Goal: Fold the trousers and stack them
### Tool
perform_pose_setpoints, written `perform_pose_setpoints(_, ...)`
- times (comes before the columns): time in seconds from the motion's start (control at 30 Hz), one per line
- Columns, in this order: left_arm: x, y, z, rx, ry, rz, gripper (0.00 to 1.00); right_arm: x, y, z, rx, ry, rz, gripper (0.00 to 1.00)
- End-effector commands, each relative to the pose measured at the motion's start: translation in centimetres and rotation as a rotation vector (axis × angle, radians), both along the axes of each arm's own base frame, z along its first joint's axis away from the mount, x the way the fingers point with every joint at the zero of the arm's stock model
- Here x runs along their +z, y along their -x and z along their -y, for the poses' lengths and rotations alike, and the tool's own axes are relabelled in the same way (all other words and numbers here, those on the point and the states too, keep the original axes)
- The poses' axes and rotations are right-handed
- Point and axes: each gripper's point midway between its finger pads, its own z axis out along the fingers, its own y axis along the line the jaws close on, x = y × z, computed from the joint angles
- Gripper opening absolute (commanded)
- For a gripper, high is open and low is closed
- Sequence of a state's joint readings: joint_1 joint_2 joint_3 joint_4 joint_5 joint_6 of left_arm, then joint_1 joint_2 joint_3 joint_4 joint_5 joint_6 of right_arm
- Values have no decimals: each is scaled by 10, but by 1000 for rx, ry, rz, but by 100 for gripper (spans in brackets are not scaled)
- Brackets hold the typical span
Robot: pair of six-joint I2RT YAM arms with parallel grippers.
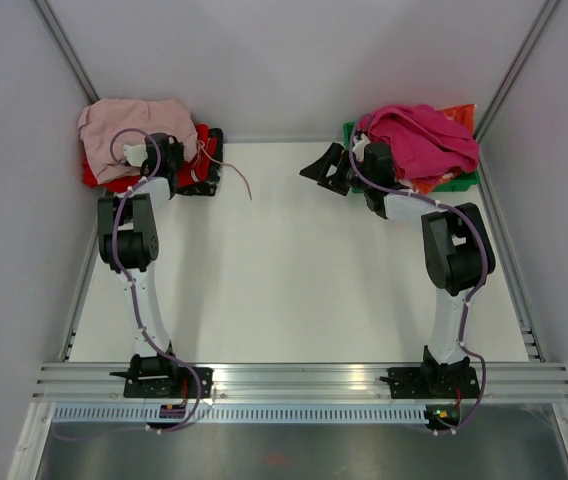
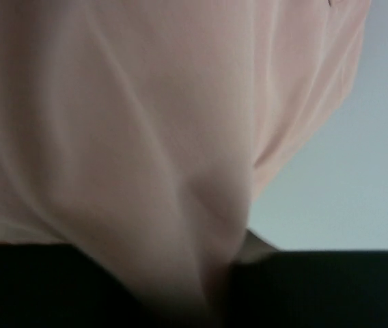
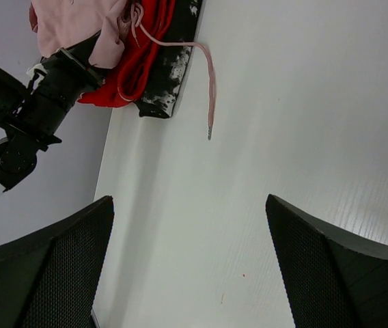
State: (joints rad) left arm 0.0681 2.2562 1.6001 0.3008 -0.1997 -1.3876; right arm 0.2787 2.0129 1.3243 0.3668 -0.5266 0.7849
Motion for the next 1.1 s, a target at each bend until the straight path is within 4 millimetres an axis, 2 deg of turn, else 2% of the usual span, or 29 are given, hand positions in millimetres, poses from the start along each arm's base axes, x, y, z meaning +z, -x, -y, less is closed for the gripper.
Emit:
perform_pose_setpoints(0.0,-1,-4,-8,-9,-28,-16,15,13,-5,-6,20,-23,50,98)
perform_pose_setpoints(0.03,1,-3,-6,-33,-15,-13,3,12,-4,-6,20,-23,49,98)
perform_pose_setpoints(0.13,12,1,4,-93,-22,10,2,12,-4,-6,19,-23,46,98)
perform_pose_setpoints(0.17,29,3,8,-112,-34,46,2,12,-4,-6,19,-23,46,98)
perform_pose_setpoints(0.2,37,5,11,-132,-52,58,2,13,-4,-6,19,-24,48,98)
perform_pose_setpoints(0.23,35,11,17,-157,-56,54,2,12,-4,-6,19,-24,48,98)
perform_pose_setpoints(0.27,56,15,18,-165,-71,95,2,13,-4,-7,21,-25,48,98)
perform_pose_setpoints(0.3,50,21,21,-177,-85,81,2,13,-3,-7,21,-25,46,98)
perform_pose_setpoints(0.37,66,28,26,-196,-107,112,2,12,-2,-8,23,-26,45,98)
perform_pose_setpoints(0.6,50,49,41,-250,-99,95,2,13,3,-11,31,-26,45,98)
perform_pose_setpoints(0.83,23,52,54,-281,-86,46,2,11,8,-12,36,-24,38,98)
perform_pose_setpoints(0.9,17,55,55,-287,-80,30,2,11,9,-13,38,-21,39,98)
perform_pose_setpoints(0.93,20,57,55,-290,-79,33,2,11,9,-13,38,-20,37,98)
perform_pose_setpoints(0.97,23,60,56,-295,-79,33,8,10,9,-13,38,-18,34,98)
perform_pose_setpoints(1.0,22,64,57,-305,-82,26,19,10,9,-13,38,-18,34,98)
perform_pose_setpoints(1.03,30,69,59,-317,-95,24,33,10,9,-13,38,-19,33,98)
perform_pose_setpoints(1.07,34,73,60,-327,-101,24,57,10,10,-14,42,-20,32,98)
